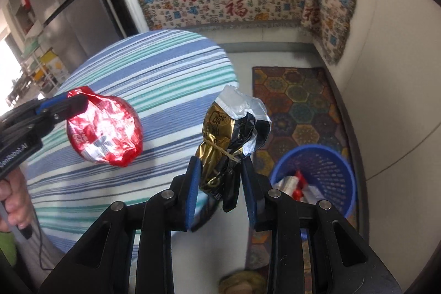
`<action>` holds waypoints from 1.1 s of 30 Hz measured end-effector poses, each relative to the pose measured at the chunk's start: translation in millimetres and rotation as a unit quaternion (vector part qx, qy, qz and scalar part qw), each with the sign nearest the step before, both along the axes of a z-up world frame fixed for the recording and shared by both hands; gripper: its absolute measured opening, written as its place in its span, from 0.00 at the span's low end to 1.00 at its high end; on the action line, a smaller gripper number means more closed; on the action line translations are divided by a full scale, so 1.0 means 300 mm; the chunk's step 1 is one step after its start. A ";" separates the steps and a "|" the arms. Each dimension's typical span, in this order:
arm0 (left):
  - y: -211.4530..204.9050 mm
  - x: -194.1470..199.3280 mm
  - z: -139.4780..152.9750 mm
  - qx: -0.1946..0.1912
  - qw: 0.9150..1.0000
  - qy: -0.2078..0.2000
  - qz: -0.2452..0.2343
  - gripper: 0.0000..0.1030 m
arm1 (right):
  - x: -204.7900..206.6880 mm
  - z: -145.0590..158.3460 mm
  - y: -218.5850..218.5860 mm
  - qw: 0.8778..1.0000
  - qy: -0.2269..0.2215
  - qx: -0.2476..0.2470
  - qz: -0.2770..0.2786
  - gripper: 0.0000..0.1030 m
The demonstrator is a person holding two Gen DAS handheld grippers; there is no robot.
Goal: Collect trash
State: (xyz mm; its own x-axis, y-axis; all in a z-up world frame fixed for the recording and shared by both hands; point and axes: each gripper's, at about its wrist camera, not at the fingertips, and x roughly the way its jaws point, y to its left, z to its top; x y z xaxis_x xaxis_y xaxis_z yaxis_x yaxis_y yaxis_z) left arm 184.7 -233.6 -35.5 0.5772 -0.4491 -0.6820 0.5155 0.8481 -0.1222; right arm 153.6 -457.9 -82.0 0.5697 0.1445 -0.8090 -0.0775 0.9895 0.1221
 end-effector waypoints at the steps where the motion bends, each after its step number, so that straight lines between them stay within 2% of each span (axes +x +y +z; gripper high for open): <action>1: -0.056 0.005 0.006 -0.008 1.000 0.003 -0.015 0.17 | -0.005 -0.012 -0.063 1.000 0.004 0.002 -0.016 0.29; 4: -0.242 0.029 -0.023 -0.021 0.998 0.023 -0.054 0.17 | -0.015 -0.068 -0.253 0.998 0.026 0.015 -0.056 0.29; 9: -0.535 0.086 -0.162 -0.028 0.991 0.078 -0.106 0.17 | -0.012 -0.203 -0.503 0.993 0.060 0.027 -0.093 0.29; 14: -0.760 0.151 -0.325 -0.016 0.984 0.122 -0.130 0.17 | 0.022 -0.346 -0.655 0.990 0.091 0.035 -0.102 0.29; 17: -0.851 0.177 -0.401 -0.002 0.981 0.132 -0.143 0.17 | 0.048 -0.420 -0.703 0.989 0.100 0.037 -0.100 0.30; 19: -0.902 0.197 -0.447 0.009 0.977 0.140 -0.159 0.18 | 0.062 -0.466 -0.732 0.989 0.102 0.042 -0.097 0.36; 20: -0.924 0.207 -0.471 0.014 0.975 0.146 -0.165 0.18 | 0.067 -0.489 -0.742 0.989 0.101 0.043 -0.096 0.50; 21: -0.938 0.215 -0.493 0.015 0.974 0.151 -0.170 0.19 | 0.073 -0.509 -0.754 0.989 0.098 0.042 -0.098 0.58; 22: -0.953 0.224 -0.511 0.016 0.972 0.157 -0.175 0.25 | 0.075 -0.525 -0.764 0.989 0.095 0.042 -0.101 0.68; 23: -0.965 0.230 -0.524 0.016 0.971 0.161 -0.177 0.38 | 0.074 -0.538 -0.775 0.989 0.094 0.042 -0.104 0.70; 25: -0.975 0.230 -0.533 0.013 0.972 0.155 -0.174 0.51 | 0.066 -0.546 -0.777 0.988 0.094 0.047 -0.111 0.70; 27: -0.981 0.221 -0.528 0.015 0.975 0.145 -0.170 0.53 | 0.052 -0.533 -0.784 0.987 0.088 0.045 -0.126 0.78; 29: -0.979 0.203 -0.505 0.024 0.979 0.128 -0.157 0.64 | 0.029 -0.501 -0.796 0.985 0.081 0.030 -0.152 0.97; 31: -0.975 0.172 -0.474 0.036 0.984 0.103 -0.141 0.72 | 0.008 -0.451 -0.790 0.981 0.071 0.019 -0.177 0.99; 33: -0.954 0.128 -0.435 0.042 0.985 0.090 -0.138 0.78 | -0.024 -0.389 -0.792 0.979 0.061 0.017 -0.196 0.99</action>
State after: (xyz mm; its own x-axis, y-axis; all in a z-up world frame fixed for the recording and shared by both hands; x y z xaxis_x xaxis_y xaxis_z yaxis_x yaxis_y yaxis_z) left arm 223.1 -519.7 -166.1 0.3078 -0.5086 -0.8041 0.7039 0.6903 -0.1672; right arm 146.4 -695.5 -198.6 0.4862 -0.0380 -0.8730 0.3237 0.9358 0.1396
